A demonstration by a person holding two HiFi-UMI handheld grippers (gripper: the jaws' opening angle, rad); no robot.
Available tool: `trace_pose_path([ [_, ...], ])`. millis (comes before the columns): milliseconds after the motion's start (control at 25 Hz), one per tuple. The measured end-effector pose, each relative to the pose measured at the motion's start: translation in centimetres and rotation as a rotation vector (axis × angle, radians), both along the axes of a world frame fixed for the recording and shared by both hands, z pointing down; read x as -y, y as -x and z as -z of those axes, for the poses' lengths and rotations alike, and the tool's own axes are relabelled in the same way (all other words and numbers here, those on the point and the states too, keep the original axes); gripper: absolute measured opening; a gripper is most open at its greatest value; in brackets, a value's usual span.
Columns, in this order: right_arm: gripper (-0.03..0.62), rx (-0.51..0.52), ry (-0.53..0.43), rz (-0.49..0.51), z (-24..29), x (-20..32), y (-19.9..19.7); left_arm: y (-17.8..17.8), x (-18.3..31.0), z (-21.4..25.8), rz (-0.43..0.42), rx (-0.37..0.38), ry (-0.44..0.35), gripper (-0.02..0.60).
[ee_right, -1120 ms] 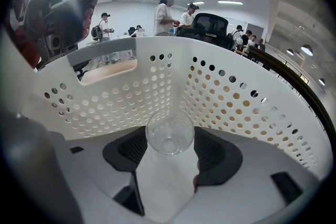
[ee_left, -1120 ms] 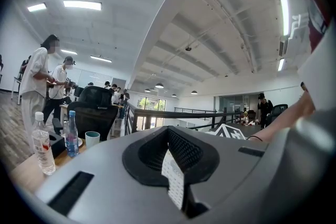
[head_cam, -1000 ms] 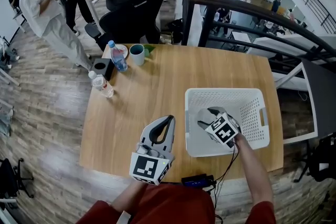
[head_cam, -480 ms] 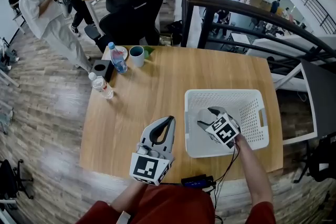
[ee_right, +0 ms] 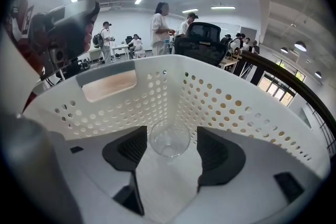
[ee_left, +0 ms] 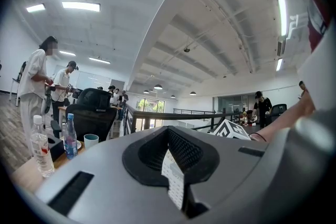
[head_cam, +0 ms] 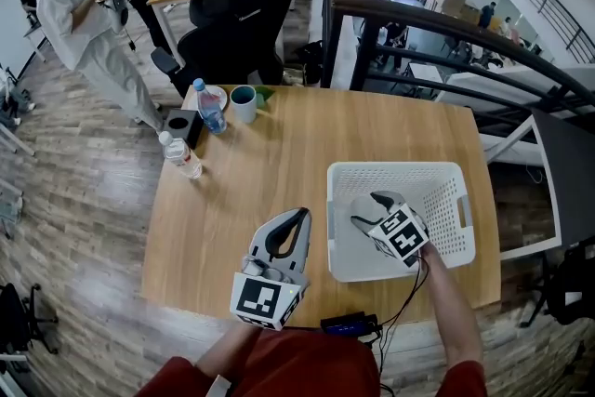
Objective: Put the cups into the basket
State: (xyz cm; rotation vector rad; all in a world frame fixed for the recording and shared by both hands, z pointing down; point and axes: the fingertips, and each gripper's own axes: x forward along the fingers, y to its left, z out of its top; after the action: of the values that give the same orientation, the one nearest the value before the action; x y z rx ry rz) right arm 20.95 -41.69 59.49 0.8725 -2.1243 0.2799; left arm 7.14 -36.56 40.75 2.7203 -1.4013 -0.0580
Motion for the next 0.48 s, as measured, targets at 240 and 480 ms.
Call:
trace_pose_path([
  [240,0.281,0.083,-0.036,-0.016,3.2,0.0,0.2,0.1,-0.1,0.2,0.000,-0.001,-0.002,0.006],
  [480,0.279,0.175,-0.128,-0.044,7.2,0.0,0.3,-0.1,-0.2,0.3,0.001,-0.003,-0.008,0.006],
])
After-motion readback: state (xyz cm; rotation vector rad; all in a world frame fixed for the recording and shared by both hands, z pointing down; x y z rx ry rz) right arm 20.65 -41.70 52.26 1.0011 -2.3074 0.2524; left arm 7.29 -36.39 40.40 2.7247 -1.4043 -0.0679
